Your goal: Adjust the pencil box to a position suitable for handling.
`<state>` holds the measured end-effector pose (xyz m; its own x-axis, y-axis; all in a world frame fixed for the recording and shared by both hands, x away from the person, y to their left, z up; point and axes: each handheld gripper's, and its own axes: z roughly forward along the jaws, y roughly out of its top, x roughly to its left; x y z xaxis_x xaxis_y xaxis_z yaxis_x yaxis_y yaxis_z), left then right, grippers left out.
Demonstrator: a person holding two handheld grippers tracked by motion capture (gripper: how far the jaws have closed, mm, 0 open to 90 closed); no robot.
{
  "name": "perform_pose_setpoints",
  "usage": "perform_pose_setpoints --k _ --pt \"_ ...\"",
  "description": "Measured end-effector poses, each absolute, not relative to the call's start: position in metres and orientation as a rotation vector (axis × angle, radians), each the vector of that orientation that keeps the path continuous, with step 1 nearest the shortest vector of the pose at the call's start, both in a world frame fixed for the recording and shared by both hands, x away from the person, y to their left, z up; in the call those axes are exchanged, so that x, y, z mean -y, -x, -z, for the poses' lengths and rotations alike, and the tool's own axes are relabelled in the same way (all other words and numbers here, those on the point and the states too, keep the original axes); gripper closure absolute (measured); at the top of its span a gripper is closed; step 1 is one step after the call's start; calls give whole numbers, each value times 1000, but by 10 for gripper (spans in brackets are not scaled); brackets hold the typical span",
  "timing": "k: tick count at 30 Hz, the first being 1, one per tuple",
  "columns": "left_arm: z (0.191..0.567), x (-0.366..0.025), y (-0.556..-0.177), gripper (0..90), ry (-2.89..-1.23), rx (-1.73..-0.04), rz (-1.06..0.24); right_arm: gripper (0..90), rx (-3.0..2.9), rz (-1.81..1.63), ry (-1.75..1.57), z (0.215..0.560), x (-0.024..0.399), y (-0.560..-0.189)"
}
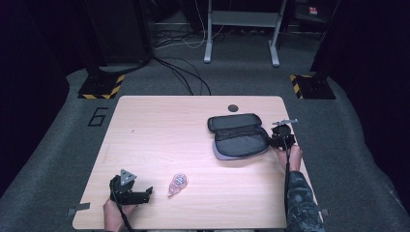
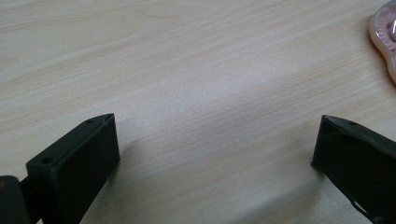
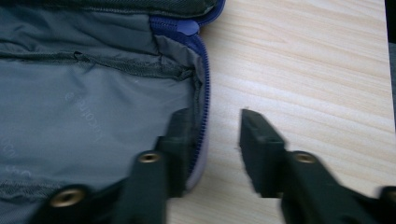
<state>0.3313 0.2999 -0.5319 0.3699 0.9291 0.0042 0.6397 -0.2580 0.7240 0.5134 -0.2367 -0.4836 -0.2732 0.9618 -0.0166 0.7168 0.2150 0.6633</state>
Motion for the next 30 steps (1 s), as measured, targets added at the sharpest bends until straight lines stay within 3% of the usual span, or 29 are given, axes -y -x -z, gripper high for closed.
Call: perform_pose_setpoints --k 5,30 --pt "532 -300 -331 3 -1995 -1351 -584 827 -2075 -769 -1604 489 228 -514" --pt "532 -300 -331 3 -1996 -1351 -584 831 -2043 -957 -1739 491 186 -480"
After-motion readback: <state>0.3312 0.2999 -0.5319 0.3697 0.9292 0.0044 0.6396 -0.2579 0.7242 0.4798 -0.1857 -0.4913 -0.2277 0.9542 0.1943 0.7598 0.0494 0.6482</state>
